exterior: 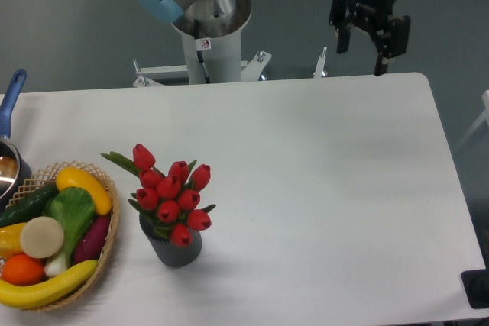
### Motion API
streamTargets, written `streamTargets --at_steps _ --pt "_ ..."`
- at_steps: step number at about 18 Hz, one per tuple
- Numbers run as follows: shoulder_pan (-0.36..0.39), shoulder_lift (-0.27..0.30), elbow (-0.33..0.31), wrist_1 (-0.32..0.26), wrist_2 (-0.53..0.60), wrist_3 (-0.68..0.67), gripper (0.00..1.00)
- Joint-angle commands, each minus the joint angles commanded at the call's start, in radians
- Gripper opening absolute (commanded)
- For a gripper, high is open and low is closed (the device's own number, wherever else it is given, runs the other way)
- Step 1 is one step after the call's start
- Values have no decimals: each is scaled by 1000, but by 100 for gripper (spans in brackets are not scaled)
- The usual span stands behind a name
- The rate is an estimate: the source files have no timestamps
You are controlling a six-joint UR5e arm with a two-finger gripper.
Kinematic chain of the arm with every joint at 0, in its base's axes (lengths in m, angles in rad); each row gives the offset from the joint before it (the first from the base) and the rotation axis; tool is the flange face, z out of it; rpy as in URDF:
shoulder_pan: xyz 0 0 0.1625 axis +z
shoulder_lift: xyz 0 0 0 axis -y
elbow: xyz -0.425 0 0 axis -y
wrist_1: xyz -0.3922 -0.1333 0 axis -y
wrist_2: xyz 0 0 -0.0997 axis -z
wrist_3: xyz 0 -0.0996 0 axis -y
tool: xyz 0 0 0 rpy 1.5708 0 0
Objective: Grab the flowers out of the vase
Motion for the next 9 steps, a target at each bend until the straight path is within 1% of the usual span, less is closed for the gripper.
streamTargets --at_steps 5,7,9 --pt "-9 2 -2 0 -2 -5 100" --pt "-12 5 -5 -2 0 -40 100" --pt "-11 8 -31 0 -18 -63 100"
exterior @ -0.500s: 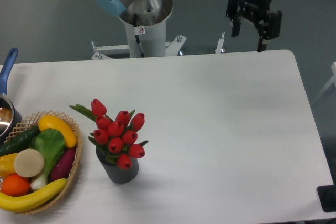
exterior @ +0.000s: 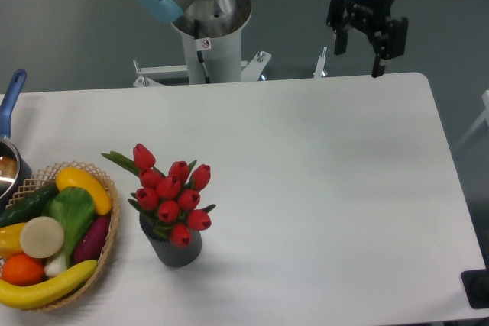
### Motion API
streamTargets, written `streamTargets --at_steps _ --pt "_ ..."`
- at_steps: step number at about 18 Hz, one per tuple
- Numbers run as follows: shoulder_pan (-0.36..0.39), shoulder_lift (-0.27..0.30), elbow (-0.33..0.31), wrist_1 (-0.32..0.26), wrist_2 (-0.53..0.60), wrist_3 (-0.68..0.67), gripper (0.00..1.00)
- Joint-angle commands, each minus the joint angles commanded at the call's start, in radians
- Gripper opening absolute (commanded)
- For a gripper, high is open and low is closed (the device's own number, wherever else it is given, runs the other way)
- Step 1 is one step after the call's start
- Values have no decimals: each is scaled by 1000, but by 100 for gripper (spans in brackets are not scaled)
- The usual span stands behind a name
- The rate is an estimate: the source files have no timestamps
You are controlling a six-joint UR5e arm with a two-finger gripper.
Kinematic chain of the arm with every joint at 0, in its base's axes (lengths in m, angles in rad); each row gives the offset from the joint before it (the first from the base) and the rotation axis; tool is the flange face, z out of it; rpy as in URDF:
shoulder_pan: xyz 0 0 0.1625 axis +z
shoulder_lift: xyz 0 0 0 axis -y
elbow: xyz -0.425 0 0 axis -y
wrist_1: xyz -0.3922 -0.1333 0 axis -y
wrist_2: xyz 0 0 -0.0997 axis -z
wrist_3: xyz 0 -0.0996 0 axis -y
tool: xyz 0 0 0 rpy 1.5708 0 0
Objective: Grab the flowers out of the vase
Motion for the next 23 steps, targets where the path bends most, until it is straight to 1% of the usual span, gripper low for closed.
streamTargets --at_steps 2,4,6,9,11,13,16,19,23 --pt "-2 11 -25 2 -38 -14 100" --pt "-2 18 -43 3 -42 -78 100" --pt "-5 15 -45 31 -58 -149 100" --pt "-12 9 -69 38 -89 -235 100" --pt "-31 9 -91 55 -115 -261 100" --pt "-46 2 -101 55 -146 -296 100" --pt "-75 0 -144 60 -184 -334 100" --pt "-100 -34 -146 64 -236 -339 100" --pt "-135 -87 -164 118 -348 -342 100"
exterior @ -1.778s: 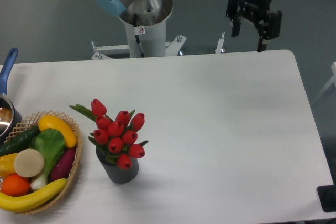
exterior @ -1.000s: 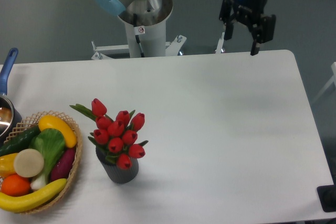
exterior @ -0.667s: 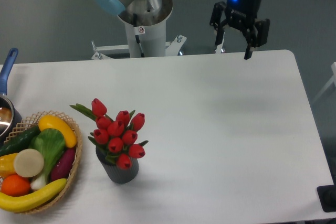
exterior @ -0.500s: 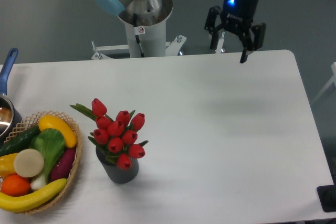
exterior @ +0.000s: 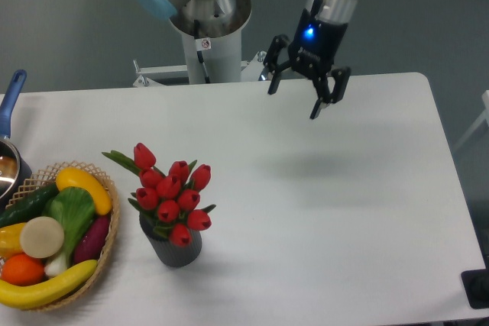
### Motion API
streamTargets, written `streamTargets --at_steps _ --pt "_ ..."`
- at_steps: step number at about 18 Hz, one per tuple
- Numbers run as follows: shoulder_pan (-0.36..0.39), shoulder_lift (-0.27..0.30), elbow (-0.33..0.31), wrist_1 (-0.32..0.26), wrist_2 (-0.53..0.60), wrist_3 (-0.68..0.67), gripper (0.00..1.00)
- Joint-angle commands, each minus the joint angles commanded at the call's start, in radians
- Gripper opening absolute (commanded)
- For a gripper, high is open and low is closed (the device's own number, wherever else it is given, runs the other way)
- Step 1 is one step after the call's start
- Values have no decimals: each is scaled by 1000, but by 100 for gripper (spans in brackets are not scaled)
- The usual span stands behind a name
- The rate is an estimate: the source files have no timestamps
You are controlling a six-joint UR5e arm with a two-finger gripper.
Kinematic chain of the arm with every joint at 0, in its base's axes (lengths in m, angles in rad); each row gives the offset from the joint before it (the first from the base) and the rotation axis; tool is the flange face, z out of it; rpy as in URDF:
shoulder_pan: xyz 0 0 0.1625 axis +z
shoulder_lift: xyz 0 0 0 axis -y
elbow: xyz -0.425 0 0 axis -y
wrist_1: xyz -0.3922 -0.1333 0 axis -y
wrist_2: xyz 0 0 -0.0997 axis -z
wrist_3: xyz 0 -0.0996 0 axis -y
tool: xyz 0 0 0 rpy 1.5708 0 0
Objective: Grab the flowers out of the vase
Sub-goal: 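Move the open gripper down toward the red tulip bouquet in the vase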
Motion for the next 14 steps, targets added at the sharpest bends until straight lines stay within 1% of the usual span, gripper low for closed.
streamTargets --at_steps 2,3,6,9,10,12,14 --pt "-15 -25 0 32 -52 -50 100" --pt "-26 -37 0 60 -81 -84 100" --pt "-66 -90 0 179 -109 -120 100" --pt "-115 -130 3 259 -114 -147 100" --pt "-120 -135 2 270 -112 -149 100" --pt "-133 -138 3 273 -121 -147 100" --pt "-152 -152 3 273 -156 -147 100"
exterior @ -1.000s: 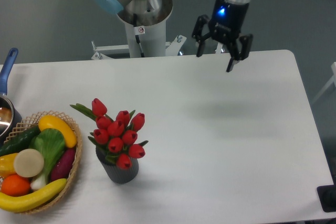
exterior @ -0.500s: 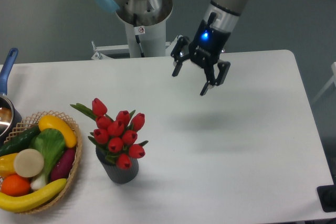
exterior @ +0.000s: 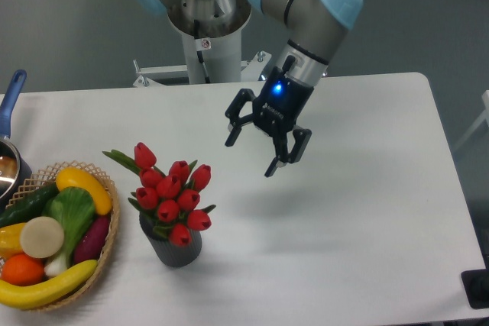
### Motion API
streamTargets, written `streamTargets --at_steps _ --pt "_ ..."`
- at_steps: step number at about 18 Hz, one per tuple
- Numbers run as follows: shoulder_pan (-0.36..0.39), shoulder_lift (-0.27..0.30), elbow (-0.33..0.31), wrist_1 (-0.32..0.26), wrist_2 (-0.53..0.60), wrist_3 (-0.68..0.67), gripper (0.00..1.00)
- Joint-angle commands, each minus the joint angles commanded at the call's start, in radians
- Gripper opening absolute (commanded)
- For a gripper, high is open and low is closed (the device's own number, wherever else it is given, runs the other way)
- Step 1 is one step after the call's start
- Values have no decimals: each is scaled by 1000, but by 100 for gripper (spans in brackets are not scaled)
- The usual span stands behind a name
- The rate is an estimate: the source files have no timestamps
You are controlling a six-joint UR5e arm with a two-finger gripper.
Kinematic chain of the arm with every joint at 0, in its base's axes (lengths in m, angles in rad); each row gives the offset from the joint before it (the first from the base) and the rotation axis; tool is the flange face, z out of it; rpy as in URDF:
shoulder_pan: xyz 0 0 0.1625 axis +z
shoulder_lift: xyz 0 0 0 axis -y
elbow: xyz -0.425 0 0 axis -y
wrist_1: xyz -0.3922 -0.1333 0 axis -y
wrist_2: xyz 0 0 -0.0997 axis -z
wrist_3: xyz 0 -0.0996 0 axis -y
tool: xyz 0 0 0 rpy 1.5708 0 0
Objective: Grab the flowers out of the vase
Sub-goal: 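Move the open gripper down toward the red tulip bouquet in the vase, then close the gripper around the tulip stems above the vase rim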
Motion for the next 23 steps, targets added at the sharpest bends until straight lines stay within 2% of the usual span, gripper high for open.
streamTargets --at_steps 3,5,8,16,23 --pt "-8 -3 -5 0 -40 2 100" --pt "-20 -11 -34 2 -68 2 100" --pt "-22 -46 -44 3 -153 5 100" --pt "-37 -153 -14 64 -262 29 100" --pt "-61 -206 29 72 -347 64 100"
